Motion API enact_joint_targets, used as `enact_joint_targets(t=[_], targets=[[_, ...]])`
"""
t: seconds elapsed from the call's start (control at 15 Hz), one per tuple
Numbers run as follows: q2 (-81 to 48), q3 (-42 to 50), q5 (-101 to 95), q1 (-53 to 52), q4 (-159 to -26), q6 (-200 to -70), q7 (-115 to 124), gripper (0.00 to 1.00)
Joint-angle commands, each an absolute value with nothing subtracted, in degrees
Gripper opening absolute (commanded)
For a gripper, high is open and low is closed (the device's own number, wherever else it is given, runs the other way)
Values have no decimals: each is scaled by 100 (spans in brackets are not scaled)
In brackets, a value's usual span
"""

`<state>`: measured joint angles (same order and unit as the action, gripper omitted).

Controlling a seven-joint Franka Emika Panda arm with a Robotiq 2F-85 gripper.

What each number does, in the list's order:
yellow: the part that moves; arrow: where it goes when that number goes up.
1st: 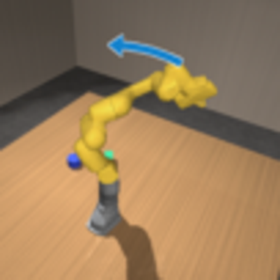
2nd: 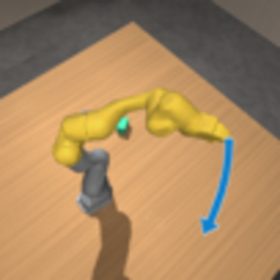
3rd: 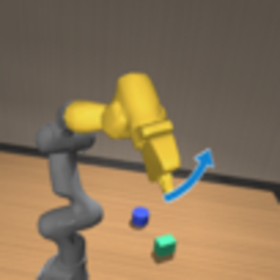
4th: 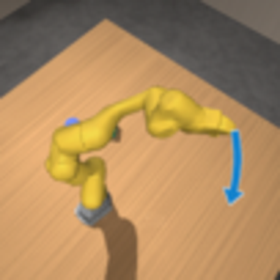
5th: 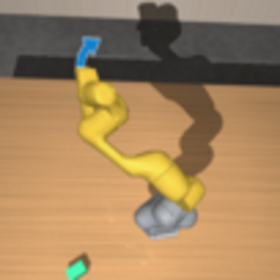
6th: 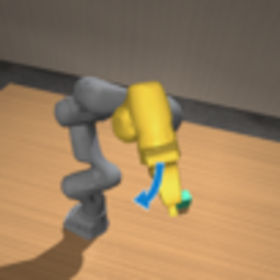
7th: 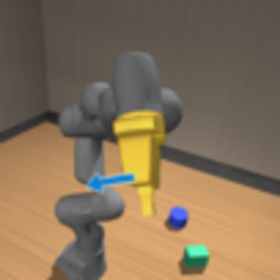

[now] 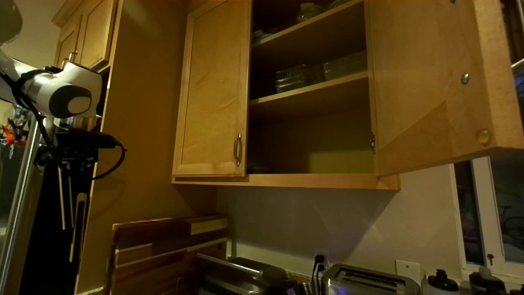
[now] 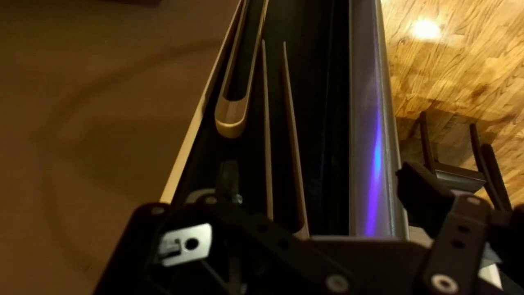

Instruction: Open the right cabinet door and put the brown object then close the cabinet door

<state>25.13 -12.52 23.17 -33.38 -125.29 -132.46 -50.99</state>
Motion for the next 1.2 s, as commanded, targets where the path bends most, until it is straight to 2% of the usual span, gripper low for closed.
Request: enact_joint_targets(t=[0.0, 0.13, 0.2, 0.33, 0.53, 0.6, 0.67, 0.73, 1.13], targets=[[2118, -1182, 2596, -3575, -12275, -13514, -5650, 100], [1970, -1181, 2728, -3600, -12116, -13433, -5822, 95], [1931, -1199, 2775, -3580, -12048, -13397, -5859, 98], [1871, -1211, 2918, -3566, -11921, -13343, -5942, 97], [1838, -1219, 3137, -3544, -11820, -13338, -6047, 87], [1844, -1204, 3206, -3541, -11813, -13340, -6073, 77], [1853, -1184, 3281, -3546, -11823, -13360, -6106, 72], [1867, -1159, 3372, -3555, -11841, -13378, -6168, 59], [1889, -1078, 3874, -3485, -11846, -13354, -6487, 19]])
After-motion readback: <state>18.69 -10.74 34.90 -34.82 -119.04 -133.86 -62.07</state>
